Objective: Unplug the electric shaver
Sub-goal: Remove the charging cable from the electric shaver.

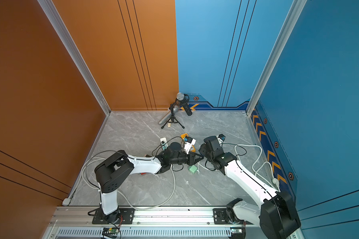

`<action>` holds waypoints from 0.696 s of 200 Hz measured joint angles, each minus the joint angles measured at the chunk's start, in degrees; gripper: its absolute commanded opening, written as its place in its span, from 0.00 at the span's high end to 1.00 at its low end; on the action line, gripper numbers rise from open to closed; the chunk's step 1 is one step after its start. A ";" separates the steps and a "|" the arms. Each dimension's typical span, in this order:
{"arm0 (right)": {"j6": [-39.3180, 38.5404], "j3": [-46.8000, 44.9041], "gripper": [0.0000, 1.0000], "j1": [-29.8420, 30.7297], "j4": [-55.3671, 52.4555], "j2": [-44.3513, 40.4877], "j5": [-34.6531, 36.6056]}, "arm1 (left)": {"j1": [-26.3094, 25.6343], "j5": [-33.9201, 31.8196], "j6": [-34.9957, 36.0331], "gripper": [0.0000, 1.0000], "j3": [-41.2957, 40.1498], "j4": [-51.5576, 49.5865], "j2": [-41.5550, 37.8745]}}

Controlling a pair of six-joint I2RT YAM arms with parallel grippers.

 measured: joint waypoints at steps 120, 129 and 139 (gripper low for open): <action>1.68 0.00 0.57 -0.17 0.02 0.00 2.03 | -0.11 -0.07 0.02 1.00 0.00 0.72 0.02; 1.73 0.02 0.57 -0.24 0.02 0.00 2.03 | -0.09 -0.07 0.02 1.00 0.00 0.76 0.02; 1.81 0.04 0.57 -0.46 0.02 0.04 1.90 | -0.07 -0.07 0.02 1.00 0.00 0.83 0.02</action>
